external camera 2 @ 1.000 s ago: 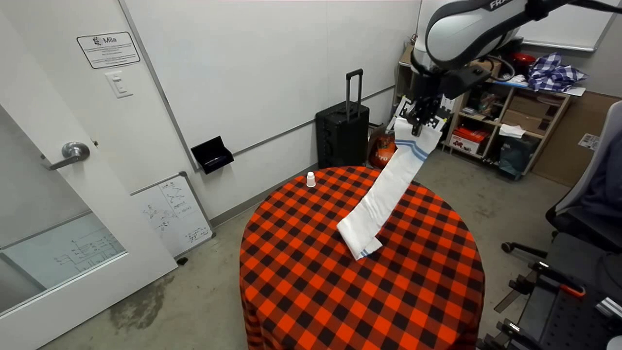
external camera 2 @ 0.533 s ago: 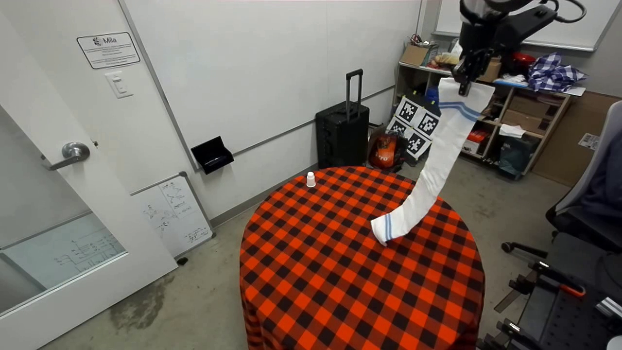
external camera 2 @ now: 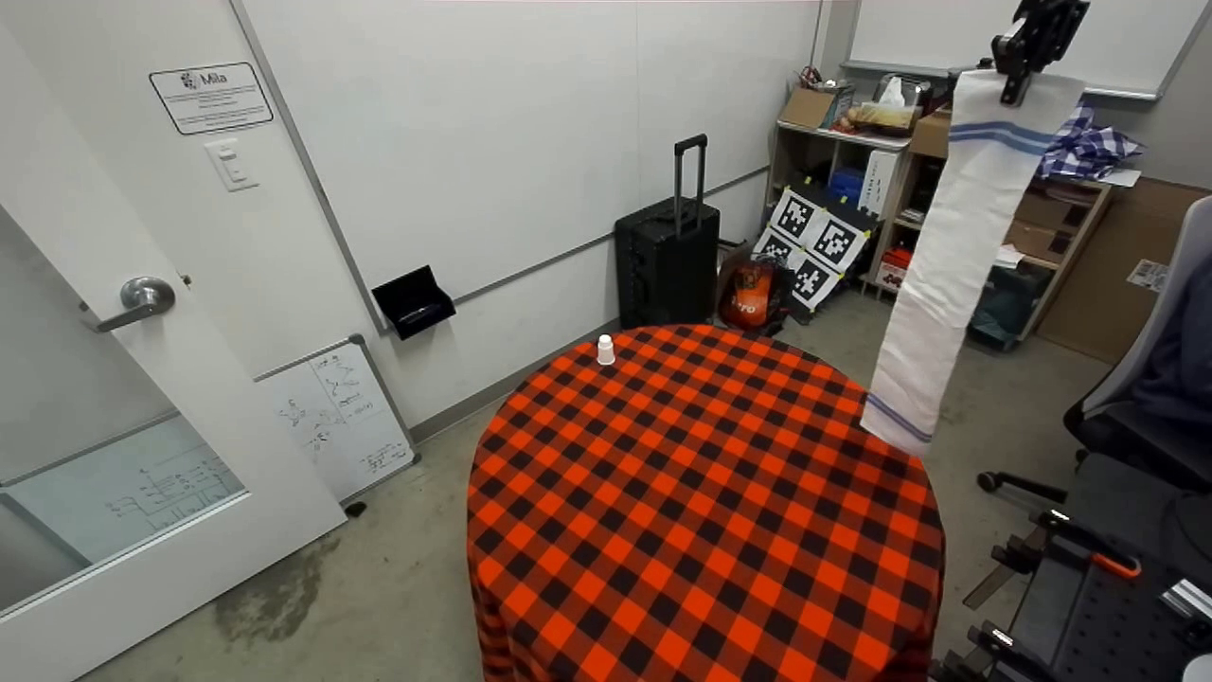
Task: Unfold the white towel
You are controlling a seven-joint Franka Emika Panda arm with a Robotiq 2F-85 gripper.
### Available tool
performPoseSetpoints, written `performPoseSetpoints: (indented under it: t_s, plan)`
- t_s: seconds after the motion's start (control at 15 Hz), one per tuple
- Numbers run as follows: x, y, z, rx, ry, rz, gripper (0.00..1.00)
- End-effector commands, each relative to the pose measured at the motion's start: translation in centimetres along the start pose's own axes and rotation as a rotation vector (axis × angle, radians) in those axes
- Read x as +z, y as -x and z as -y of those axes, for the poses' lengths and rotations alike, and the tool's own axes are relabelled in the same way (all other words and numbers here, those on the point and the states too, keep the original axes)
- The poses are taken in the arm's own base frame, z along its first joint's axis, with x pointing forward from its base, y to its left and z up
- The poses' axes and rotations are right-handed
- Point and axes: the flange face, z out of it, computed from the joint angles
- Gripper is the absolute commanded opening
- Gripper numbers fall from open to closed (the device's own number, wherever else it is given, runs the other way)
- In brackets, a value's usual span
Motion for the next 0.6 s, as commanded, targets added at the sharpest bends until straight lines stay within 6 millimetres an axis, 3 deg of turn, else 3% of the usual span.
performPoseSetpoints:
  t_s: [0.0, 0.07, 0.27, 0.53]
  plan:
    - [-3.1, 1.5, -4.1, 0.013, -0.002, 0.0, 0.02]
    - [-2.0, 0.7, -4.7, 0.022, -0.002, -0.014, 0.02]
    - [-2.5, 1.2, -5.6, 0.052, -0.014, -0.036, 0.02]
    - [-1.5, -0.1, -4.1, 0.077, -0.089, -0.083, 0.02]
